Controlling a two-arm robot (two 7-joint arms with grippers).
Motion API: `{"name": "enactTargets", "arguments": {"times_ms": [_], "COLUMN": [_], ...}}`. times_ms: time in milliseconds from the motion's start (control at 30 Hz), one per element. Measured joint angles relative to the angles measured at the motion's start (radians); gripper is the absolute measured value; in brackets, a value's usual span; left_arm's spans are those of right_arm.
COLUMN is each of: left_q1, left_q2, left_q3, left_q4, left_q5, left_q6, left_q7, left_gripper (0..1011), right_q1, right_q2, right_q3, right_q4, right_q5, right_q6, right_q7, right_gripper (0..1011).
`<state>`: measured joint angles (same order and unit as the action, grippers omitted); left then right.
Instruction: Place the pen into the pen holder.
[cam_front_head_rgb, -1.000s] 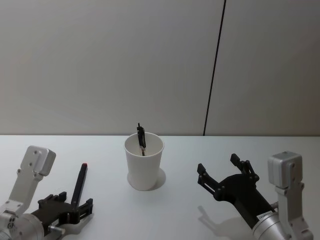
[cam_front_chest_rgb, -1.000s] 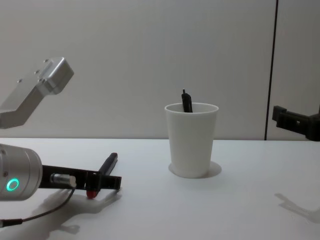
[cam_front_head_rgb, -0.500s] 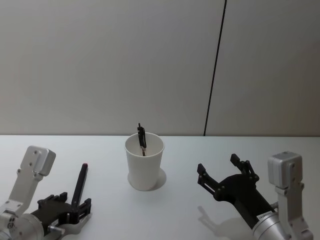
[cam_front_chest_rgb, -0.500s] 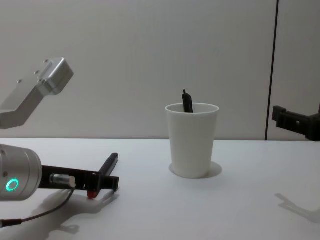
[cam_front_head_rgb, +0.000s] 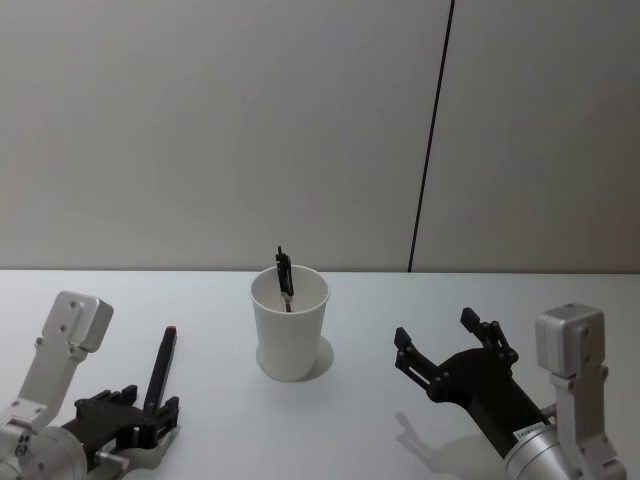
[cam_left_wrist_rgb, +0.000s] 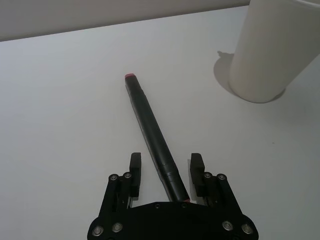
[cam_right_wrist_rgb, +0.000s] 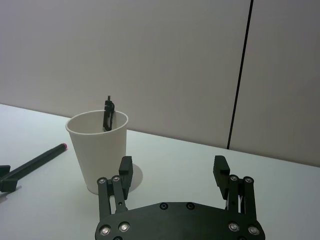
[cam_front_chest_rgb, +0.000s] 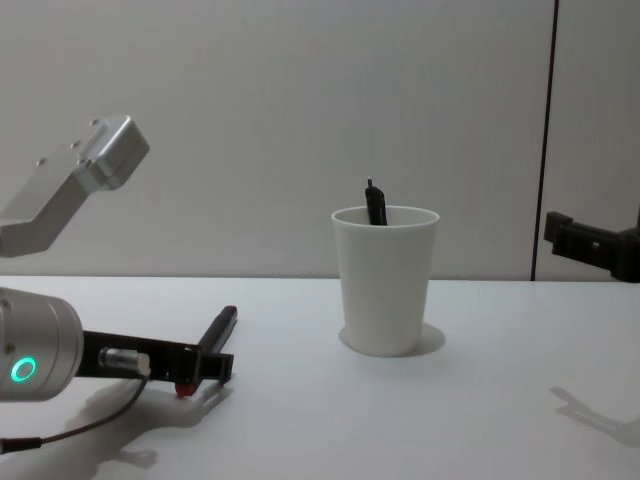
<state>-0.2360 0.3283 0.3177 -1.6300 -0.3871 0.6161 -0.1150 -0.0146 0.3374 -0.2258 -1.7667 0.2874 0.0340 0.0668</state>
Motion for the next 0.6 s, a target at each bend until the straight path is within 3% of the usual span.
{"name": "enactTargets", "arguments": {"times_ms": [600], "left_q1": [-0.003], "left_q2": [0.004], "left_q3": [0.004], "left_q4": [-0.002], "left_q5": [0.007], "left_q6": [0.007], "left_q7": [-0.008], "left_gripper": [496], "right_q1": [0.0], "right_q2": [0.0], "right_q3": [0.0], "right_q4": [0.0], "right_q5": [0.0], "right_q6": [0.0], "right_q7": [0.0], "right_gripper": [1001]}}
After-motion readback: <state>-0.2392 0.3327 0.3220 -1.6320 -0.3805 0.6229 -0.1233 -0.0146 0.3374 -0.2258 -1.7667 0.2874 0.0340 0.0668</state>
